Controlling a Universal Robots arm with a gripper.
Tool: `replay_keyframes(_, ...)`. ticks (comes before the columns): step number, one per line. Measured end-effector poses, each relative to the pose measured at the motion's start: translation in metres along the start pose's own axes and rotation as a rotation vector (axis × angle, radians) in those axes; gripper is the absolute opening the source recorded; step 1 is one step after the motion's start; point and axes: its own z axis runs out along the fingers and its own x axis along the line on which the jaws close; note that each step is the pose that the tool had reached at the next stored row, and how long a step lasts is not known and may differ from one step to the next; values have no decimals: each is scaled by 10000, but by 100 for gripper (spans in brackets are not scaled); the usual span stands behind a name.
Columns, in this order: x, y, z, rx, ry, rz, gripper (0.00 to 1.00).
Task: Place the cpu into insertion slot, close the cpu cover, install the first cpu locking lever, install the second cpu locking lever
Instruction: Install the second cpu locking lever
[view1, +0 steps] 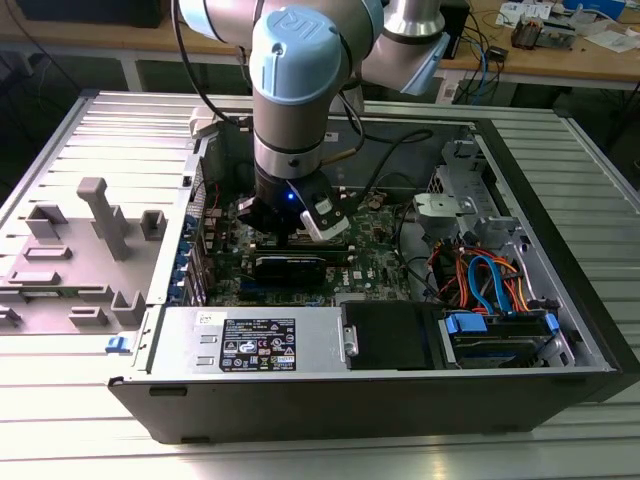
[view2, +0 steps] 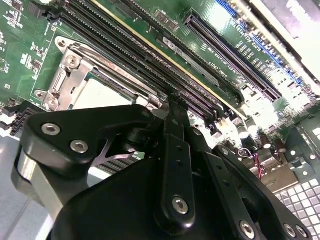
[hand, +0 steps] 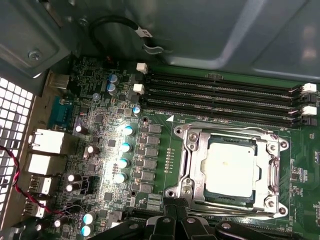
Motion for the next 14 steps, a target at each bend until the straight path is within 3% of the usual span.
replay_keyframes(9,0,-1,9,-228,-70,-15,11)
replay_keyframes(14,0,-4,24,-291,-102,-22,11)
